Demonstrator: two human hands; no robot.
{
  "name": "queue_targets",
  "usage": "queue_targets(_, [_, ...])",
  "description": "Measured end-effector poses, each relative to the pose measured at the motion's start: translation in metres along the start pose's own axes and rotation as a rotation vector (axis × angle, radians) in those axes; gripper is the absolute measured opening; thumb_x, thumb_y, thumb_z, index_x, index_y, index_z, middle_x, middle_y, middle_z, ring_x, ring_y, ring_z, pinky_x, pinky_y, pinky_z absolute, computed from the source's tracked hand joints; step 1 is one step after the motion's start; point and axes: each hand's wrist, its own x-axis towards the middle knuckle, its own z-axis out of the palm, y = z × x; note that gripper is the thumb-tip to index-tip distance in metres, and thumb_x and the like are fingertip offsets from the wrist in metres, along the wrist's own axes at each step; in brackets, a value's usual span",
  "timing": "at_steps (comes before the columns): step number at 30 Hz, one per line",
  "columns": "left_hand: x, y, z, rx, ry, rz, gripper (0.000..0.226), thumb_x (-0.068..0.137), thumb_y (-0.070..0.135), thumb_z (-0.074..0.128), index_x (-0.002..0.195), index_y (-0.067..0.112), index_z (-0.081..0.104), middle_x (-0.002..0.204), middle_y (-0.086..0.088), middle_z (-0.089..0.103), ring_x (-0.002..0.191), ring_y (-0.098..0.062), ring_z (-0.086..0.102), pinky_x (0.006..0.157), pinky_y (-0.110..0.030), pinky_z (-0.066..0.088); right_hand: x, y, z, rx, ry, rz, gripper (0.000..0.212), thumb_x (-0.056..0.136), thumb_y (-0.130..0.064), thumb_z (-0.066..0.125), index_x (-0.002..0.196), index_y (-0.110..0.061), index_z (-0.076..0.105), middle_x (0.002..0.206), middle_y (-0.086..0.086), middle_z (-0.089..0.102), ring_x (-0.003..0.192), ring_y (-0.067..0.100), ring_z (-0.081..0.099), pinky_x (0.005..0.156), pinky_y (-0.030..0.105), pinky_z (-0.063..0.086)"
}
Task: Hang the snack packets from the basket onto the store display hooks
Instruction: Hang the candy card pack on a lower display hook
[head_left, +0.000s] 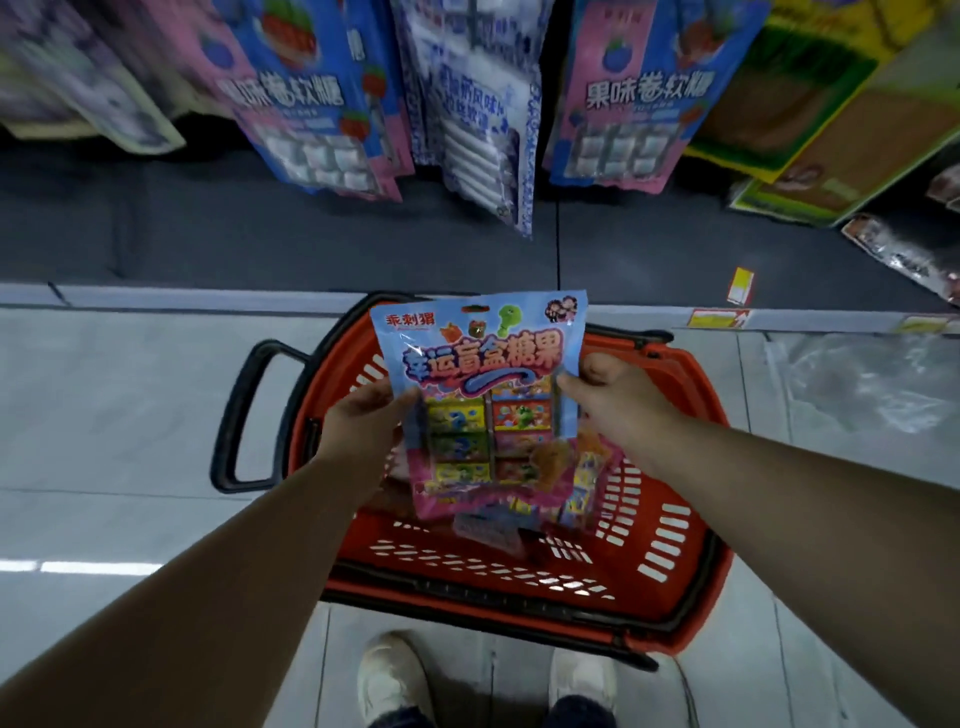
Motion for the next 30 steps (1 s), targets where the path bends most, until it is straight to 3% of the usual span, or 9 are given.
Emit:
queue_targets(4, [-0.025,0.061,-0.006,0.063,-0.011,0.106,0.007,0.088,0.010,0.065,0.090,0.006,0.071,0.100,-0.018,0.072,0.091,-0.035,0.068,0.085,-0.048,0.056,-0.027,-0.047,-0.012,0.039,0.002,-0.059,0.025,0.093,-0.024,0.059,0.113,-0.008,0.062,0.116,0.008,0.067,0.106,0.027,0.064,0.095,0.052,0.050])
queue_targets(7, [-0.040,0.107,-0.007,0.099,-0.001,0.178,0.007,0.087,0.012,0.067,0.088,0.008,0.072,0.090,-0.014,0.074,0.079,-0.030,0.069,0.070,-0.039,0.061,-0.044,-0.093,-0.033,0.039,0.022,-0.119,0.035,0.091,-0.025,0.061,0.118,-0.002,0.059,0.120,0.013,0.064,0.108,0.029,0.061,0.096,0.051,0.048])
queue_targets(10, [-0.047,0.148,-0.008,0.123,-0.029,0.237,0.004,0.082,0.017,0.073,0.082,0.013,0.074,0.088,-0.011,0.076,0.075,-0.026,0.071,0.076,-0.041,0.059,-0.056,-0.131,-0.051,0.057,0.025,-0.155,0.037,0.094,-0.020,0.058,0.121,0.005,0.054,0.105,0.008,0.063,0.091,0.020,0.060,0.086,0.037,0.051])
queue_targets(13, [-0.060,0.190,-0.008,0.142,-0.062,0.321,0.001,0.082,0.015,0.072,0.082,0.014,0.073,0.082,-0.005,0.075,0.069,-0.015,0.068,0.073,-0.033,0.056,-0.068,-0.167,-0.066,0.044,0.058,-0.219,0.032,0.093,-0.018,0.059,0.110,0.009,0.057,0.107,0.016,0.067,0.099,0.032,0.065,0.091,0.052,0.051])
queue_targets(16, [-0.077,0.230,-0.011,0.164,-0.089,0.394,0.004,0.084,0.013,0.070,0.086,0.011,0.072,0.088,-0.012,0.070,0.075,-0.021,0.062,0.078,-0.037,0.053,-0.080,-0.201,-0.076,0.075,0.056,-0.232,0.026,0.093,-0.020,0.059,0.109,0.000,0.061,0.110,0.011,0.068,0.101,0.030,0.066,0.092,0.049,0.052])
queue_targets(19, [-0.089,0.270,-0.020,0.195,-0.083,0.477,0.002,0.083,0.014,0.070,0.084,0.014,0.073,0.082,-0.004,0.071,0.075,-0.017,0.062,0.076,-0.036,0.054,-0.093,-0.233,-0.083,0.118,0.047,-0.265,0.021,0.092,-0.020,0.059,0.108,-0.006,0.063,0.107,0.006,0.068,0.097,0.025,0.067,0.082,0.038,0.057])
queue_targets(23, [-0.112,0.326,-0.027,0.214,-0.089,0.584,0.004,0.085,0.015,0.069,0.081,0.015,0.069,0.076,-0.001,0.065,0.067,-0.007,0.061,0.060,-0.015,0.054,-0.116,-0.279,-0.096,0.115,0.062,-0.354,0.008,0.092,-0.020,0.060,0.094,-0.013,0.064,0.101,0.006,0.071,0.090,0.022,0.069,0.072,0.031,0.058])
queue_targets(27, [-0.139,0.376,-0.034,0.245,-0.107,0.673,0.021,0.081,0.023,0.071,0.073,0.004,0.065,0.071,-0.013,0.056,0.068,-0.021,0.053,0.066,-0.033,0.053,-0.138,-0.327,-0.111,0.142,0.077,-0.422,0.014,0.092,-0.016,0.059,0.098,-0.004,0.064,0.099,0.010,0.072,0.083,0.022,0.070,0.071,0.032,0.059])
queue_targets(30, [-0.157,0.410,-0.040,0.274,-0.090,0.696,0.032,0.078,0.028,0.072,0.063,0.006,0.055,0.055,-0.001,0.033,0.059,-0.019,0.035,0.059,-0.034,0.040,-0.154,-0.361,-0.123,0.115,0.071,-0.478,0.009,0.093,-0.012,0.058,0.093,-0.006,0.064,0.098,0.012,0.073,0.078,0.016,0.071,0.066,0.026,0.060])
